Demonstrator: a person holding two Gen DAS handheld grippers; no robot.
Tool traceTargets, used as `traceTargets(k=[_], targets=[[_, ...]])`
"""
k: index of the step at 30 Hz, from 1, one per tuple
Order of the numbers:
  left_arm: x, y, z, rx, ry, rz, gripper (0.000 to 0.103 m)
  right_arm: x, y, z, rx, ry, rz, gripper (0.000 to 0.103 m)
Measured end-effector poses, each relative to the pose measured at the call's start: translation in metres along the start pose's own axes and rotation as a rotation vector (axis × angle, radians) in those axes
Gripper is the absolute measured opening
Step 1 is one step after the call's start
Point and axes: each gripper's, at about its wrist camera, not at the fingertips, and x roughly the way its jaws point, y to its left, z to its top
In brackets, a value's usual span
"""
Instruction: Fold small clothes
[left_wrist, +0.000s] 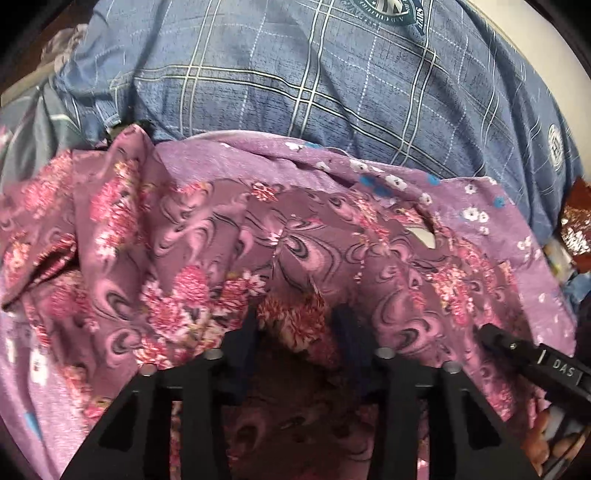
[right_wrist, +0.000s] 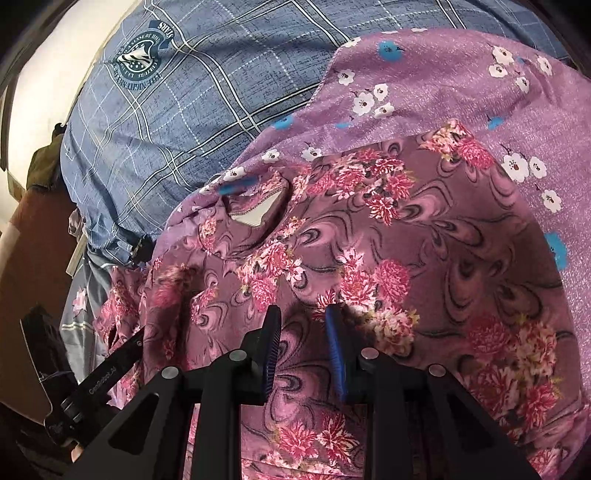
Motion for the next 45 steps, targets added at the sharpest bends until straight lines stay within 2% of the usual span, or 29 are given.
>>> traceTargets(k=[1,4,12,15,19,23,25,28,32,35,39,41,43,45], targets=[[0.0,0.0,0.0,0.002,-0.007,-0.014,0.022,0.0,-0.001,0.0,0.006,0.002,0.001,0.023],[-0.005,0.001,-0.002,0.012,-0.029,-0.052,0.015,0.0,-0.003,0.001,0.017,0.004,0.009,0.022],[-0.06,0.006,-0.001,0.061,-0.168,-0.106,0.013,0.0,-0.002,0.0,-0.002,0.001,0.001,0.022],[-0.082,0.016,-0.006,0.074,-0.19,-0.074,0.013,0.0,-0.003,0.0,0.007,0.001,0.004,0.022],[-0.087,0.037,-0.018,0.079,-0.116,0.013,0.015,0.0,-0.001,0.0,-0.003,-0.001,-0.007,0.022],[-0.081,0.053,-0.035,0.066,0.023,0.009,0.018,0.001,0.0,0.0,-0.017,-0.001,-0.014,0.022],[-0.085,0.055,-0.04,0.086,0.04,0.026,0.019,0.001,0.001,0.0,-0.023,0.0,-0.018,0.022],[-0.096,0.063,-0.036,0.115,0.018,0.09,0.019,0.002,0.003,0.0,-0.031,0.002,-0.031,0.022],[-0.118,0.097,-0.034,0.013,-0.021,0.127,0.019,0.003,0.007,0.0,-0.046,-0.003,-0.053,0.023],[-0.131,0.126,-0.035,-0.077,-0.043,0.175,0.02,0.001,0.017,-0.002,-0.061,-0.028,-0.069,0.029],[-0.141,0.159,-0.035,-0.244,-0.072,0.164,0.023,0.002,0.046,-0.01,-0.132,-0.052,0.017,0.029],[-0.151,0.17,-0.037,-0.327,-0.105,0.13,0.027,0.008,0.065,-0.017,-0.193,-0.033,0.061,0.029],[-0.155,0.178,-0.037,-0.373,-0.128,0.108,0.033,0.022,0.086,-0.028,-0.27,0.031,0.093,0.03],[-0.156,0.179,-0.035,-0.369,-0.151,0.134,0.04,0.037,0.097,-0.037,-0.313,0.101,0.095,0.031]])
